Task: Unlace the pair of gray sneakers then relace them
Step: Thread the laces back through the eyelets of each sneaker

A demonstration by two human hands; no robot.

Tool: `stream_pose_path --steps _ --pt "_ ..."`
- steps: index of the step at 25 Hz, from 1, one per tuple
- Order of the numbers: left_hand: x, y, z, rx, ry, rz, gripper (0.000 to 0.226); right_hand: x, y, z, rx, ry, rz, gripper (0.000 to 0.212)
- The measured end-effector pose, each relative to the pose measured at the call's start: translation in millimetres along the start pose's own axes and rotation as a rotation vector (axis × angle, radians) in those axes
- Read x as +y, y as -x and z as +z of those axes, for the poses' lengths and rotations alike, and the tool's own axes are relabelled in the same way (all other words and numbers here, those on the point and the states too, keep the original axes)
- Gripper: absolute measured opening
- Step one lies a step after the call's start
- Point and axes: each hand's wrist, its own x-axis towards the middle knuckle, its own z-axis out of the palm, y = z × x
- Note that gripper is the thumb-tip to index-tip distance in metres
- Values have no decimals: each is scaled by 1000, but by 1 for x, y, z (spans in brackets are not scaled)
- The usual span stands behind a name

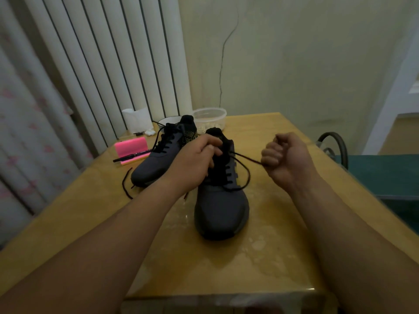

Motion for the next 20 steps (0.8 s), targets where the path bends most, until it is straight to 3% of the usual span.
stream_pose_path --steps 3,4,5,6,10,12,13,14,17,18,20 --pt "0 7 0 28 113 -27 33 2 6 -14 -94 1058 -5 36" --pt "0 10 1 38 124 -22 34 5 9 -16 -158 1234 11 38" --pt "-1 12 1 47 133 -18 34 8 10 -17 -197 1246 10 36" --pt "-1 14 2 53 140 -18 34 10 13 -16 -183 1106 -14 32" --pt "-4 18 2 54 132 -14 36 -5 7 -23 67 50 -58 29" --pt "-6 18 3 52 112 -12 38 -11 5 -26 48 -209 -46 35" --pt "-7 17 4 53 107 -11 39 -11 6 -26 38 -130 -28 35" --pt "-7 17 5 55 108 -11 40 -8 8 -24 22 111 -29 32" --pt "-10 15 9 61 100 -12 42 16 12 -18 -107 1051 -156 30" --pt "-11 15 11 64 92 -10 42 24 12 -14 -158 1191 -190 32" --pt "-11 16 12 71 84 0 42 30 10 -10 -182 1192 -215 31"
